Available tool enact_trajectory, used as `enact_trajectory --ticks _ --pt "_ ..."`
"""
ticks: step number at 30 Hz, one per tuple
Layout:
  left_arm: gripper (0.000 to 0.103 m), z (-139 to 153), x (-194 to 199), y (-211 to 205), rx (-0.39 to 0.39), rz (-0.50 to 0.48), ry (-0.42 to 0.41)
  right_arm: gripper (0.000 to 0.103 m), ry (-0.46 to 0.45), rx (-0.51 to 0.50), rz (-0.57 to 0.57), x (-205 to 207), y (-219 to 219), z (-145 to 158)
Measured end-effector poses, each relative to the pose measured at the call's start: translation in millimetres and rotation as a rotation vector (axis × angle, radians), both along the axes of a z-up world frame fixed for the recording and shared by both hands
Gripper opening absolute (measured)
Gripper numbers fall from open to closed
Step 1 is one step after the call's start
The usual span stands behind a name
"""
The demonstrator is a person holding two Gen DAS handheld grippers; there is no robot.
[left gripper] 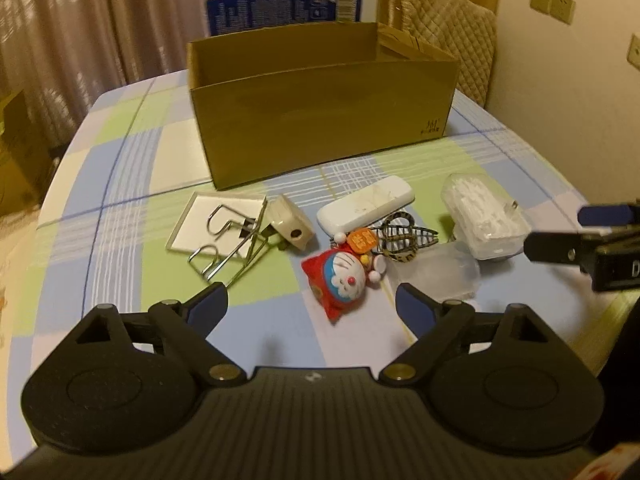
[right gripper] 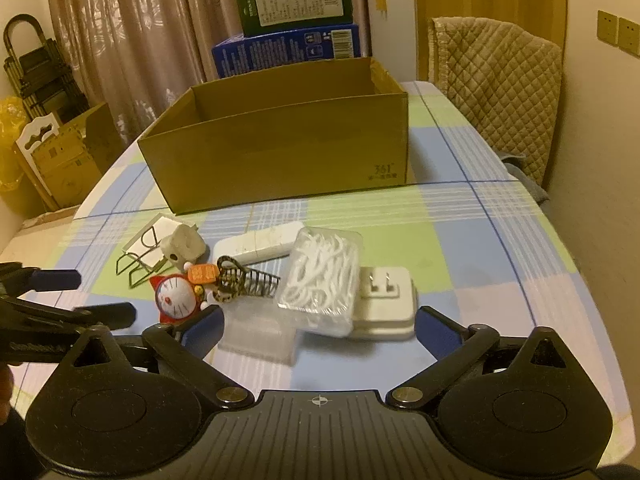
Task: Organize rigid objects
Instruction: 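Move the left tool toward the red Doraemon figure while the right tool approaches the clear floss-pick box, then close the left tool on the Doraemon figure while the right tool closes on the floss-pick box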
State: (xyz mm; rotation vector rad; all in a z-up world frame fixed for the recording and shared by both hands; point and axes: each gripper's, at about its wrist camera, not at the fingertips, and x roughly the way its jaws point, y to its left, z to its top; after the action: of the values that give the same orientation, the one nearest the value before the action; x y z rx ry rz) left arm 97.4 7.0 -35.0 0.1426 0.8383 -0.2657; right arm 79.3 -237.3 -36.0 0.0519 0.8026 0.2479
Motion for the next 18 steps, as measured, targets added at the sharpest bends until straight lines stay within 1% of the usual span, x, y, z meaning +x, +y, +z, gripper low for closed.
enact_trajectory --ticks 6,9,14,16,18 --pt "0.086 -16.7 20.5 -4.6 0.006 -0.067 0.004 0.079 0.022 0.011 -0.005 24.4 6.0 -15.2" --pt "0.086 -22.4 27.2 -2.8 -0.002 -0.074 0.013 0.076 0.029 0.030 -0.007 33.3 7.7 -21.1" --pt "0.086 -28.7 32.8 -0.8 -0.007 -0.090 0.021 0.074 0.037 0.037 -0.037 45.1 10.8 -27.2" --pt "0.085 -31.4 34.9 -0.4 -0.008 -0.100 0.023 0.072 0.041 0.026 -0.044 49.1 14.0 -29.3" --pt "0.084 -33.6 37.1 -0.5 -0.011 -0.109 0.026 0.066 0.044 0.025 -0.050 52.0 16.0 -31.0"
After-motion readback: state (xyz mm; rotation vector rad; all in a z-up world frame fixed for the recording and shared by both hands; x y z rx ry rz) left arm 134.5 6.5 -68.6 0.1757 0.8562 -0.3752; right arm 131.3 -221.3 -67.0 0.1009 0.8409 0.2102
